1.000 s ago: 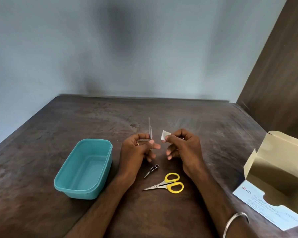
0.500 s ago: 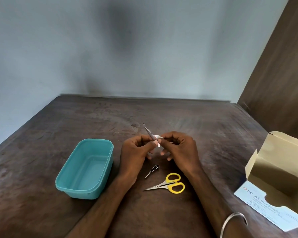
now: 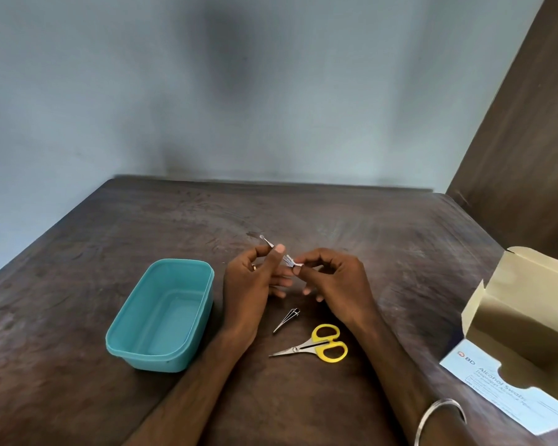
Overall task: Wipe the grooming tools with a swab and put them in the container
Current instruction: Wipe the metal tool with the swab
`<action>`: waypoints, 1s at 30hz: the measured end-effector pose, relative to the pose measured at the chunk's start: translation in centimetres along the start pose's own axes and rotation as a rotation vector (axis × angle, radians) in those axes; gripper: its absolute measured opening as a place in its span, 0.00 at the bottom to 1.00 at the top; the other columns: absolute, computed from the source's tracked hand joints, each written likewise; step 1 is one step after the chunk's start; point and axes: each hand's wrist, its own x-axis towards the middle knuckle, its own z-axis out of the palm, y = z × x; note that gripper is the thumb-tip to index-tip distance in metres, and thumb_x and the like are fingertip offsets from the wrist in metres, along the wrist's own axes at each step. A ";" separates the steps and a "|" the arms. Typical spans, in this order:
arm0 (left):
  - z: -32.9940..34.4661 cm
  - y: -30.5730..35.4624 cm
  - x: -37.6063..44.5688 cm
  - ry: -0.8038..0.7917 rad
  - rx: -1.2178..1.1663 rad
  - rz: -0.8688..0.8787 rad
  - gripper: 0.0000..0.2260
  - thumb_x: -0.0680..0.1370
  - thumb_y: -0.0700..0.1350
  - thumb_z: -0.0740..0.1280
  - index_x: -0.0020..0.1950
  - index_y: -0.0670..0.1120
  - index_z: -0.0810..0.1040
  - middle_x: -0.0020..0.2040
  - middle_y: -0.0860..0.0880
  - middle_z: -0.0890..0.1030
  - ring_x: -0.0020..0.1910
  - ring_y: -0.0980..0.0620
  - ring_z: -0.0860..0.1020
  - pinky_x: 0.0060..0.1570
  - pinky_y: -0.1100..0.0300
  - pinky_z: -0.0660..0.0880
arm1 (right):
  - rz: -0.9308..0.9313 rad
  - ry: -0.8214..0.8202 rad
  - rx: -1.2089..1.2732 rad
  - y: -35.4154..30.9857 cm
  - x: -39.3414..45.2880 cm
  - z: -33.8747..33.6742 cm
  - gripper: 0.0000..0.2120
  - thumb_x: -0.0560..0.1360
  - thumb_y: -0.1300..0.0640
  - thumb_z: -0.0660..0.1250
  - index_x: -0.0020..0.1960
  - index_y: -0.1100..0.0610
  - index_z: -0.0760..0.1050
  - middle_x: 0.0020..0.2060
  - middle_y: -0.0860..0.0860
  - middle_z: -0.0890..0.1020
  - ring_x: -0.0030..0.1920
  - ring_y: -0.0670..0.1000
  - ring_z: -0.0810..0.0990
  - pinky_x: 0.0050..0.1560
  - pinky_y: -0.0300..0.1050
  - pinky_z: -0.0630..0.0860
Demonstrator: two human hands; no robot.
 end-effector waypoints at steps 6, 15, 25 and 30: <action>-0.3 -0.3 0.1 0.037 0.072 0.032 0.06 0.77 0.47 0.71 0.46 0.46 0.84 0.37 0.48 0.85 0.33 0.54 0.80 0.35 0.55 0.79 | 0.020 -0.042 0.047 -0.1 -0.1 -0.2 0.04 0.75 0.57 0.73 0.43 0.52 0.86 0.35 0.51 0.86 0.30 0.52 0.82 0.30 0.44 0.74; -0.2 -0.1 -0.1 -0.028 0.066 0.034 0.07 0.76 0.45 0.73 0.51 0.44 0.83 0.40 0.46 0.86 0.38 0.49 0.85 0.33 0.61 0.80 | 0.040 -0.054 0.087 0.1 0.2 -0.4 0.04 0.71 0.59 0.78 0.44 0.54 0.86 0.35 0.54 0.86 0.28 0.50 0.77 0.29 0.45 0.74; -0.4 -0.2 -0.1 0.018 0.100 0.055 0.05 0.75 0.44 0.73 0.49 0.47 0.83 0.41 0.49 0.86 0.37 0.54 0.83 0.33 0.63 0.79 | -0.036 -0.141 -0.063 0.7 0.1 -0.2 0.02 0.74 0.54 0.75 0.47 0.50 0.86 0.35 0.42 0.84 0.31 0.39 0.77 0.35 0.33 0.70; -0.5 -0.1 0.1 0.048 0.090 0.058 0.04 0.77 0.42 0.71 0.51 0.45 0.82 0.40 0.47 0.85 0.34 0.56 0.81 0.32 0.65 0.78 | -0.074 -0.176 -0.138 0.7 0.1 -0.1 0.04 0.75 0.52 0.73 0.47 0.52 0.85 0.33 0.46 0.82 0.30 0.40 0.76 0.34 0.35 0.71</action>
